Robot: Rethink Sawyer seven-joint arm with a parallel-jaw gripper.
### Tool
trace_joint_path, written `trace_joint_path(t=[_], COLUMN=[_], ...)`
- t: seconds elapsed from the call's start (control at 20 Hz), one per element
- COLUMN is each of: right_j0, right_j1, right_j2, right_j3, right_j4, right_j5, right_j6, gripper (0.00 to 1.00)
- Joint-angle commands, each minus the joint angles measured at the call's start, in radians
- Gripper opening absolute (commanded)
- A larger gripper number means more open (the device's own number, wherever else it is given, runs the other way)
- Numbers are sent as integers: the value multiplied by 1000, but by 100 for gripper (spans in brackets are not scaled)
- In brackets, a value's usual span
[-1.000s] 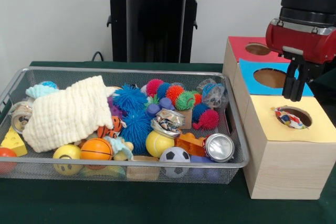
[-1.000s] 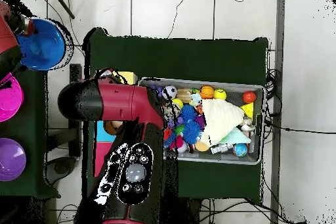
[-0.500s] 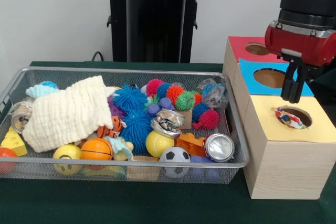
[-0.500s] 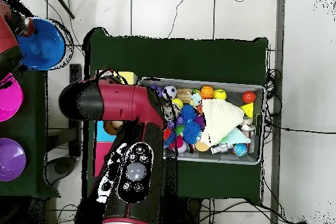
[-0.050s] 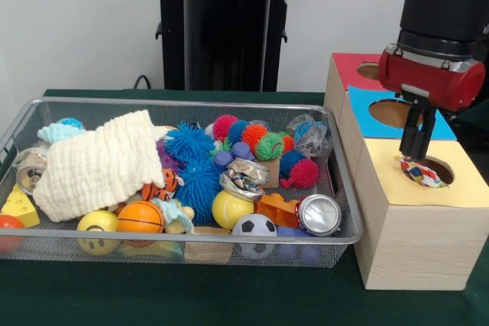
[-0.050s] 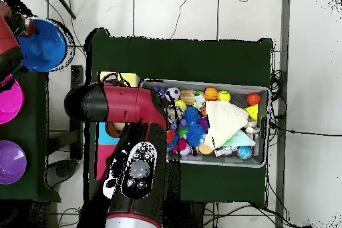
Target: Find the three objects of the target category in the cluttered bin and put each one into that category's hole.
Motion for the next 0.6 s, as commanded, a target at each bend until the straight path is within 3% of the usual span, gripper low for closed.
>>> trace_joint_path(t=[0.05,0.6], right_j0=[-35,-27], right_j1=[82,96], right_j2=[44,42], right_j3=[15,11], right_j4=[-36,-28], right_j5=[-23,-30], right_j6=[51,61], gripper=[0,0])
